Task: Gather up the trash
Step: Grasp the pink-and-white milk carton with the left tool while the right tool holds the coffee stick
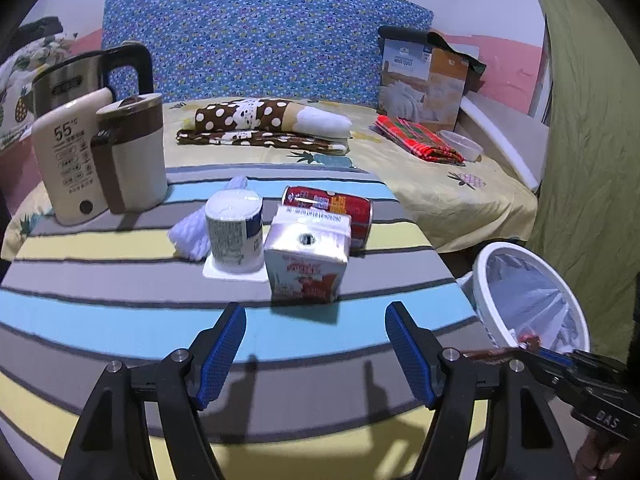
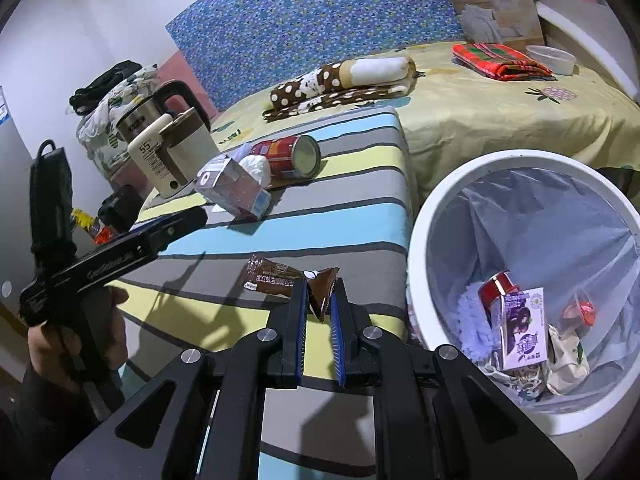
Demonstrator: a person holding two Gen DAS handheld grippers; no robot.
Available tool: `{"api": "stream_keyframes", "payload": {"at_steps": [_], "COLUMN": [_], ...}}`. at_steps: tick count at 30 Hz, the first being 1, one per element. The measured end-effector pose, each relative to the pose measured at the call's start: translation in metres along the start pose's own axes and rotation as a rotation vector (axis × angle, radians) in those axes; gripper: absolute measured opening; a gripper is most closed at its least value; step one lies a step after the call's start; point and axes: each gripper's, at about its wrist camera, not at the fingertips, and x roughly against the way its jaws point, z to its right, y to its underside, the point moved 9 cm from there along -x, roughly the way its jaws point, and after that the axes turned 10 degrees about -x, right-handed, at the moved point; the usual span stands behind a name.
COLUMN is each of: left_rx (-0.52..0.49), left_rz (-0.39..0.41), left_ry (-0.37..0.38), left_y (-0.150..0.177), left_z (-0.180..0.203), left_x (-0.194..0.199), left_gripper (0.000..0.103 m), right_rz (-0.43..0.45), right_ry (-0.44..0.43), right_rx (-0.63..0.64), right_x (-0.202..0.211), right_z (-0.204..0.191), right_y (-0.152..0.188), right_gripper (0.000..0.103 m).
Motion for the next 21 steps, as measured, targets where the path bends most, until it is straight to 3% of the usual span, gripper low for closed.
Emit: {"api": "stream_keyframes", "payload": {"at_steps": [14, 18, 21], "left_rx": [-0.057, -0.069, -0.085], "left_rz": [-0.017, -0.021, -0.015], "left_ry": [-0.041, -0.041, -0.059], "left_y": [-0.022, -0.022, -0.021], "left_z": [-0.006, -0.004, -0.002], "left_x": [-0.038, -0.043, -0.041], "left_gripper": [0.072, 0.055, 0.054], "right_rz": [0.008, 0.008, 0.007], "right_ry": [0.012, 0.016, 0.016], "right_rx": [-0.016, -0.018, -0.016], "right_x": [0.002, 0.002, 0.003], "right_z": [0.015, 0.017, 0.017], "right_y": [-0.004, -0.004, -0.005], "right_gripper": [0.013, 0.013, 0.013]}}
